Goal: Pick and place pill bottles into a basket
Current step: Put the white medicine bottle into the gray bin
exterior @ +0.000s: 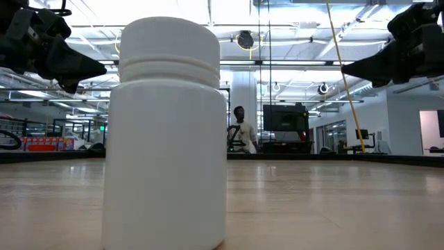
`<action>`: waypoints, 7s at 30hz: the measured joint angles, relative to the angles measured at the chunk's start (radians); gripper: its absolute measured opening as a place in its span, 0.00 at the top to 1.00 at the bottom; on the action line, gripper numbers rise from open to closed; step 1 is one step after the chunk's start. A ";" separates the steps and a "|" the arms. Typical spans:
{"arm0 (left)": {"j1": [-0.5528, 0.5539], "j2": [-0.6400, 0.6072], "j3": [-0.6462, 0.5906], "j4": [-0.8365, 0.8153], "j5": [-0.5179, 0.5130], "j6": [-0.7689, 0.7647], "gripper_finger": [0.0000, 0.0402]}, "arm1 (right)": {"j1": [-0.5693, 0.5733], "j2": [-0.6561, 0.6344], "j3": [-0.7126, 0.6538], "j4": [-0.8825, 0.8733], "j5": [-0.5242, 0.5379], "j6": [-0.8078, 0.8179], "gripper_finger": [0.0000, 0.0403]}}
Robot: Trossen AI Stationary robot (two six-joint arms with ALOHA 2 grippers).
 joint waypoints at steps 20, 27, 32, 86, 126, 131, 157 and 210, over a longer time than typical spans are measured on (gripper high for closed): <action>0.000 0.000 0.000 0.105 0.081 -0.087 0.83 | 0.000 -0.003 -0.002 0.006 0.023 -0.009 1.00; -0.003 0.075 0.015 0.172 0.221 -0.136 0.71 | 0.000 -0.003 -0.002 0.006 0.023 -0.009 0.99; -0.044 0.188 0.065 0.180 0.222 -0.249 0.50 | 0.000 -0.003 -0.003 0.006 0.023 -0.009 1.00; -0.914 1.585 1.136 -0.605 -0.096 -0.647 0.31 | 0.000 -0.002 -0.003 0.006 0.023 -0.009 0.99; -0.819 1.664 1.064 -0.412 -0.034 -0.426 0.31 | 0.000 -0.002 -0.003 0.006 0.024 -0.008 0.99; -0.811 1.664 1.041 -0.409 -0.019 -0.427 0.31 | 0.000 -0.003 -0.003 0.006 0.024 -0.009 0.99; -0.788 1.664 0.971 -0.313 0.021 -0.383 0.32 | 0.000 -0.002 -0.003 0.006 0.024 -0.008 0.99; -0.572 1.058 0.936 -0.640 -0.333 -0.016 0.59 | 0.000 -0.003 -0.003 0.006 0.024 -0.008 0.99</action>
